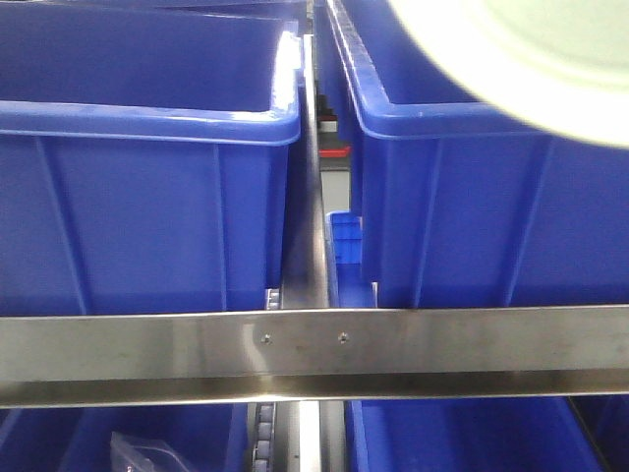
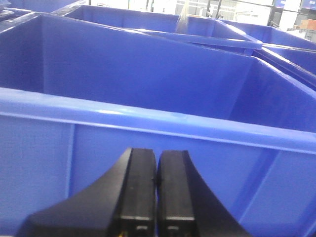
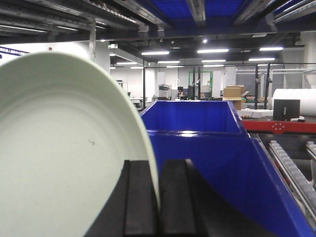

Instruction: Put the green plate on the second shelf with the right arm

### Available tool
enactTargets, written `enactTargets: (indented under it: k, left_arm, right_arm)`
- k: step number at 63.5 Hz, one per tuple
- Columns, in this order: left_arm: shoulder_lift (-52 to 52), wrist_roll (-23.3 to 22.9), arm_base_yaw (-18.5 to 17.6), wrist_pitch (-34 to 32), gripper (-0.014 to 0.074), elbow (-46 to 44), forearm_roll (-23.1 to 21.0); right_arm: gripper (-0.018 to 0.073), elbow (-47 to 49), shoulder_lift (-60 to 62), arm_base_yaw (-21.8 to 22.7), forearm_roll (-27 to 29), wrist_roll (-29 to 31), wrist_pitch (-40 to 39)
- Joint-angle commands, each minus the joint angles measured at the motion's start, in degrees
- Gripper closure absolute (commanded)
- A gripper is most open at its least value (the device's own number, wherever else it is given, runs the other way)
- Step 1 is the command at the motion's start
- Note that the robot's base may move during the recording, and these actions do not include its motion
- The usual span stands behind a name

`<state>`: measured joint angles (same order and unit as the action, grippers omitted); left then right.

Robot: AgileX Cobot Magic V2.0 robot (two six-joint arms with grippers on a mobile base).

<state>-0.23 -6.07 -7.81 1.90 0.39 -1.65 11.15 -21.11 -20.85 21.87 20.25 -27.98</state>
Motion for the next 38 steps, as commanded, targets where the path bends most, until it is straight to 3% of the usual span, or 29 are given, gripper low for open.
enactTargets:
  k: [1,10,14,18,22,29,38]
  left_arm:
    - [-0.9,-0.2,-0.2,-5.1,0.0466,2.3,-0.4]
    - [-0.9,-0.2,-0.2,-5.1,0.0466,2.3,-0.4]
    - [-0.9,-0.2,-0.2,-5.1,0.0466,2.3,-0.4]
    - [-0.9,-0.2,-0.2,-5.1,0.0466,2.3,-0.4]
    - [-0.9,-0.2,-0.2,-5.1,0.0466,2.3,-0.4]
    - [-0.9,-0.2,-0.2,-5.1,0.0466,2.3,-0.4]
    - [-0.9,-0.2,-0.2,-5.1,0.0466,2.3,-0.4]
  right_arm:
    - [0.0507,2.0,-0.3,0.2,-0.5,0.0,-8.0]
    - [0.0503,2.2,-0.6,0.2,1.6,0.5,-16.9]
    - [0.0503,2.8,-1.5,0.2,6.7,1.7,-19.6]
    - [0.0503,4.6,-3.8,0.2,13.6,5.5,-20.1]
    - [0.0503,6.6,-6.5,0.2,17.0,10.1,-19.3]
    - [0.0503,12.1,-14.6,0.2,17.4,17.1,-18.8]
    - [0.0503,19.3,-26.3,0.2,17.6,20.3,-18.7]
